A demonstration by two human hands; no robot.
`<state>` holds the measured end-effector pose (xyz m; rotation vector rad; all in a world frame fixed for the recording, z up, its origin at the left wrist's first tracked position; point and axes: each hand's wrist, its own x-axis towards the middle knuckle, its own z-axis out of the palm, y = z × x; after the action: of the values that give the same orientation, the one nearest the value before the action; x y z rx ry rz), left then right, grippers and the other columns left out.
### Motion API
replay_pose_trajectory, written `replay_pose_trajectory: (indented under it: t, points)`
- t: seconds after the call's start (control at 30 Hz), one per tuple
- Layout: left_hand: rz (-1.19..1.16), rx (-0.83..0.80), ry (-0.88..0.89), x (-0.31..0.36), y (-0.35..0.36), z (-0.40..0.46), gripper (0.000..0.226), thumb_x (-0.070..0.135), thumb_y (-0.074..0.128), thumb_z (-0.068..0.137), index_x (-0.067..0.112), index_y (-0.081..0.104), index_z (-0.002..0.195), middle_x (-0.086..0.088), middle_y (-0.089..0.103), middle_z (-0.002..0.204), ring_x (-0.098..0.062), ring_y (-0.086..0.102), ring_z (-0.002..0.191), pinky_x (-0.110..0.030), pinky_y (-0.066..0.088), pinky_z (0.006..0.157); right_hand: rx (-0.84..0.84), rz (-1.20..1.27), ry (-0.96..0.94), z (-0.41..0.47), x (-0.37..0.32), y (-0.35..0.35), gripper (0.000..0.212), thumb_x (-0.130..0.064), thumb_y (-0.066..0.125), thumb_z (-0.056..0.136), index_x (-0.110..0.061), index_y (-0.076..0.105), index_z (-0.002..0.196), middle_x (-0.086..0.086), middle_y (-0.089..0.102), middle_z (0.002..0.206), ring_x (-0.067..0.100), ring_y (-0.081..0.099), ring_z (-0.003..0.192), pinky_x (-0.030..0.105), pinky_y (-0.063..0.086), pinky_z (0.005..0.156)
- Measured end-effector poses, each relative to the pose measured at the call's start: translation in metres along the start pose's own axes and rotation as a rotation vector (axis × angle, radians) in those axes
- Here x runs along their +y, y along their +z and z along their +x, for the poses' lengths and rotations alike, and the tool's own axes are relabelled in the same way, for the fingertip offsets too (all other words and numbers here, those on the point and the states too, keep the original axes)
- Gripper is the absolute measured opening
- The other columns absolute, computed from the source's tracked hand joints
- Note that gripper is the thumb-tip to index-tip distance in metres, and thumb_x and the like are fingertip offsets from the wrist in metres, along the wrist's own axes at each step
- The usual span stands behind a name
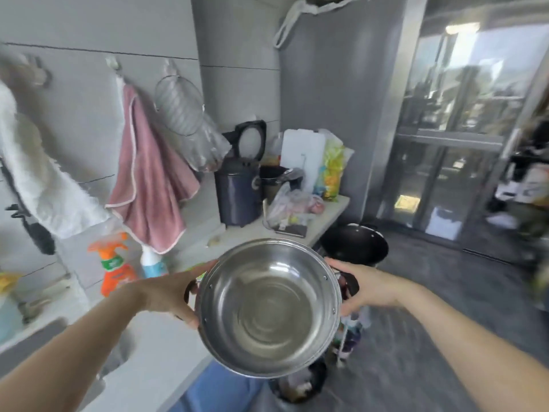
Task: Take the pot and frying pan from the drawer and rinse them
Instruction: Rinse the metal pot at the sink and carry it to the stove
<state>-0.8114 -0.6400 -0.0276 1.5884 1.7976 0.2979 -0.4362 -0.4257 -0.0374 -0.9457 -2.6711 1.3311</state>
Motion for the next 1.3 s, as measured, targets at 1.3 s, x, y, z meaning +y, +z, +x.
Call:
replay_pose_trajectory:
  t: [1.3]
  points:
    - [0.547, -0.814, 0.863, 0.882, 0.433, 0.662, 0.133, 0.035, 0.094, 0.058, 0.055, 0.001, 0.150, 0.021, 0.027, 0.155, -0.006, 0.026, 0.142, -0.033, 0.026, 0.118, 1.003, 0.405, 0.877, -0.623, 0.524, -0.318, 0.094, -0.045, 0.093, 0.054, -0.072, 0.040, 0.127, -0.031, 0.063, 0.119, -0.017, 0.056, 0.104, 0.027, 0.034, 0.097]
